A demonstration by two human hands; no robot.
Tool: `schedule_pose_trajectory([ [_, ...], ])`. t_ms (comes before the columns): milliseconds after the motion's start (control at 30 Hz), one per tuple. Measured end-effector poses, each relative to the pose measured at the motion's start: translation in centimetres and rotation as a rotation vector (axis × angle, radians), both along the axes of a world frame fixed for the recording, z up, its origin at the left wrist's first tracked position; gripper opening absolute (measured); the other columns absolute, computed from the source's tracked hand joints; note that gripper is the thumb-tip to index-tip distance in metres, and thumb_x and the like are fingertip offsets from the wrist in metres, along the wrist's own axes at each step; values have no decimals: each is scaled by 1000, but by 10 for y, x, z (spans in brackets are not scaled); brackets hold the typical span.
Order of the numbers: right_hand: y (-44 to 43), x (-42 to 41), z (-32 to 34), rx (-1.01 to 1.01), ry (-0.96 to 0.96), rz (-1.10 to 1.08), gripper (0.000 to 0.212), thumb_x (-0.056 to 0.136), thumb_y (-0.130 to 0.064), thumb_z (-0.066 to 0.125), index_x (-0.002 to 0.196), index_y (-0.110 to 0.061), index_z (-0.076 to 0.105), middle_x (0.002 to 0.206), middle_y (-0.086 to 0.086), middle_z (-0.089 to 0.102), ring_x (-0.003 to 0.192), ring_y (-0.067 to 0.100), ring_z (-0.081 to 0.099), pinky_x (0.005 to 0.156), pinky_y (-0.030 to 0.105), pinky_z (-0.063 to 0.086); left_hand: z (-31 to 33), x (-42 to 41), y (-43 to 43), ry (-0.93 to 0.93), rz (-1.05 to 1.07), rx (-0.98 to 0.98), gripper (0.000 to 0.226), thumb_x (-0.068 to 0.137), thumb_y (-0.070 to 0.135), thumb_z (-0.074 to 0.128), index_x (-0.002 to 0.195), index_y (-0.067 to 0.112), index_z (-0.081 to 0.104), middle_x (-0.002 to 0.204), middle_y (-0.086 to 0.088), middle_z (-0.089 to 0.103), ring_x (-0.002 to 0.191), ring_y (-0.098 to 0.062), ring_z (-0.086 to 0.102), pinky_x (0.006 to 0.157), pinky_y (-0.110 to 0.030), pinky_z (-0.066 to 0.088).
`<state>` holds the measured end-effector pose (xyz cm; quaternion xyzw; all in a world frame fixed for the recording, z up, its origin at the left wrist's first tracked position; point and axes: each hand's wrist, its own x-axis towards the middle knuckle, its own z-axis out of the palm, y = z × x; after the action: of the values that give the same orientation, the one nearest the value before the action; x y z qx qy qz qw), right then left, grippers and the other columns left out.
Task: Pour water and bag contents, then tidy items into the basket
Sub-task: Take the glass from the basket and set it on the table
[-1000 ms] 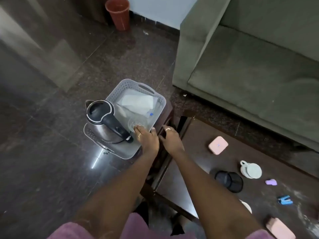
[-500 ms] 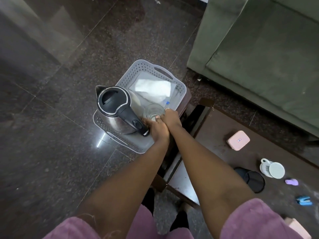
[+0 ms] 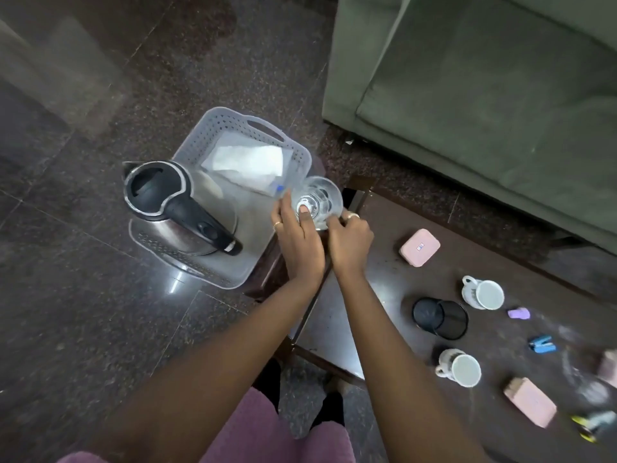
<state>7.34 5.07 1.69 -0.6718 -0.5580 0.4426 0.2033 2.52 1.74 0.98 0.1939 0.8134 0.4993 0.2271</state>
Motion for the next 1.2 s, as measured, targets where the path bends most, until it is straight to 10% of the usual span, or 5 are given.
schedule_pose_trajectory([
  [100,-12,50,-23,-44,-89,-135,19,84,-17,54,82,-3,67,85,20,70,83,34,60,74,34,44,-20,32,-10,-133,-129,30,32,99,19,40,129,10,47,134,-11,47,116,-14,46,88,4,28],
  [300,-42,132,-96,-310,9,-420,15,82,-15,57,79,-3,65,83,21,71,71,34,70,71,46,59,-80,100,-27,-659,-182,-113,27,101,22,38,120,7,50,121,-18,59,113,-31,57,102,-53,44],
  [667,-29,180,-136,-430,158,-538,57,87,-62,38,62,-15,58,74,15,68,68,28,70,69,45,60,-142,141,-23,-743,-271,-232,12,99,30,41,90,27,48,107,-3,55,90,-8,57,80,-25,51],
  [1000,-23,183,-142,-415,83,-473,60,92,-58,36,62,-11,60,68,13,67,76,34,70,78,49,57,-153,145,-29,-594,-336,-228,31,96,37,40,113,12,46,112,-5,56,107,-22,57,101,-50,46],
  [1200,-33,180,-122,-321,-376,-215,51,97,-44,36,119,-1,52,118,25,57,108,41,56,90,43,47,-147,128,-31,-422,-479,-432,29,99,36,38,111,13,51,115,-13,61,109,-31,56,95,-38,43],
])
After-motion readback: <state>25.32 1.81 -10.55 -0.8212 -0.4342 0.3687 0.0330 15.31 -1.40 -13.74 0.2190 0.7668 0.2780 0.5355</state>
